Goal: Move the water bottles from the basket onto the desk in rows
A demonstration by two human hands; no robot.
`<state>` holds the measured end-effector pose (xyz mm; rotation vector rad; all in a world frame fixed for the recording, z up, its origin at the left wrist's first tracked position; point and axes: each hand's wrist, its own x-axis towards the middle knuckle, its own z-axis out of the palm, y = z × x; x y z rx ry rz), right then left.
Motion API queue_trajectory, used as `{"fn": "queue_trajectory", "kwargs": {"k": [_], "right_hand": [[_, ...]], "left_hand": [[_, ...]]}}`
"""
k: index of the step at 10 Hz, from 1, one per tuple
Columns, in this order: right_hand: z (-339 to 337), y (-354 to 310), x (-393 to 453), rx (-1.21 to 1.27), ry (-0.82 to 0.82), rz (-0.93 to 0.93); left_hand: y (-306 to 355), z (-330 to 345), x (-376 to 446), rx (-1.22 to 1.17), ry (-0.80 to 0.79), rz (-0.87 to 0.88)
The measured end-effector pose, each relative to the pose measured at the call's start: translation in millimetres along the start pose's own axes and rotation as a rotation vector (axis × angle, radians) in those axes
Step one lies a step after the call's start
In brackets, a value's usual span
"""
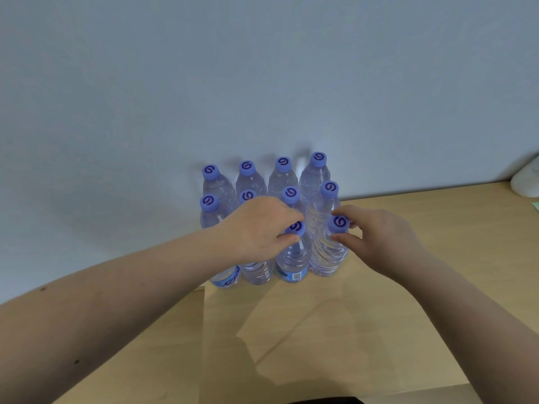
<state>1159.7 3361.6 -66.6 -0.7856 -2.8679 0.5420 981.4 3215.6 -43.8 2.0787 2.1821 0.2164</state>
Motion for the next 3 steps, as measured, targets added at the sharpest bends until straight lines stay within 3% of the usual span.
{"fn": "queue_trajectory", "kwargs": {"k": [3], "right_hand": [[-16.5, -8.3, -4.4, 0.004, -0.003, 0.022]], "left_hand": [[6.5, -8.9, -9.5, -0.044, -0.023, -0.075]]}}
